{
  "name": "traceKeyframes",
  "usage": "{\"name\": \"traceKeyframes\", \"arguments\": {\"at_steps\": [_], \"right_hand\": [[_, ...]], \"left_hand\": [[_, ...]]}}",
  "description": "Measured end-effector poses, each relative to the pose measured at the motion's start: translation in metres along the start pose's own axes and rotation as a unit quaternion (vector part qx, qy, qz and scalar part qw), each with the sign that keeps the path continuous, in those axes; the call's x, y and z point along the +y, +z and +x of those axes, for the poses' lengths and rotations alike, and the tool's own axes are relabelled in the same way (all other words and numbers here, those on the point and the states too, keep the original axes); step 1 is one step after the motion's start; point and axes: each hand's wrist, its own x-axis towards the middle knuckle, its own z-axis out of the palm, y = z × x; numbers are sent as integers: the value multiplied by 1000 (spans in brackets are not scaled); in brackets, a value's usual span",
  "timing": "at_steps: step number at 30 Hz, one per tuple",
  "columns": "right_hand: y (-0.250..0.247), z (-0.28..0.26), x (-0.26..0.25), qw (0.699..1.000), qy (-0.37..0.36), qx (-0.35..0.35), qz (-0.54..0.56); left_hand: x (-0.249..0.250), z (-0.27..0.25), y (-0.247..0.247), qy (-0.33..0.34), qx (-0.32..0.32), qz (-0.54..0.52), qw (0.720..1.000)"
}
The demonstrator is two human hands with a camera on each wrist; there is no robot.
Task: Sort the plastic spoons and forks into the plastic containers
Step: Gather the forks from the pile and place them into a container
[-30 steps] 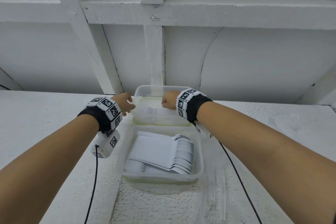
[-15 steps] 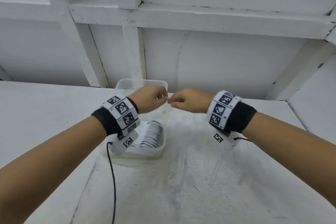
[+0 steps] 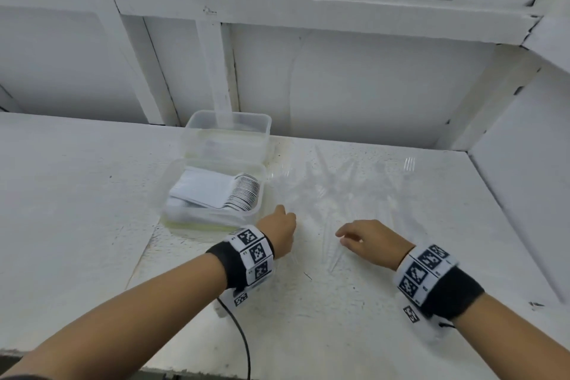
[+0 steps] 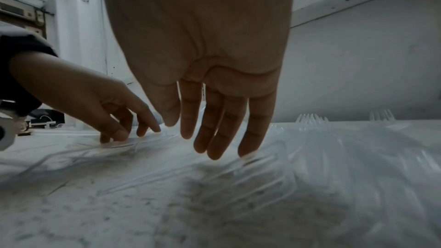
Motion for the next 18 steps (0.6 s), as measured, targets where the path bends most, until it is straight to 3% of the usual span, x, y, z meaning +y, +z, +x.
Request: {"name": "traceKeyframes", "arguments": {"at_steps": [6,12,15,18], "right_hand": [[12,1,-6,1000,-7,20,20],[5,4,-7,995,2,67,77],[-2,4,-9,991,3,88,103],[-9,4,-14,986,8,101,132]], "left_hand": [[14,-3,3,-4,-15,0,1000],[10,-7,3,-17,17,-113,993],[4,-15,-11,-8,49,-239,970],[-3,-30,-32,-2,55,-384,922]]}}
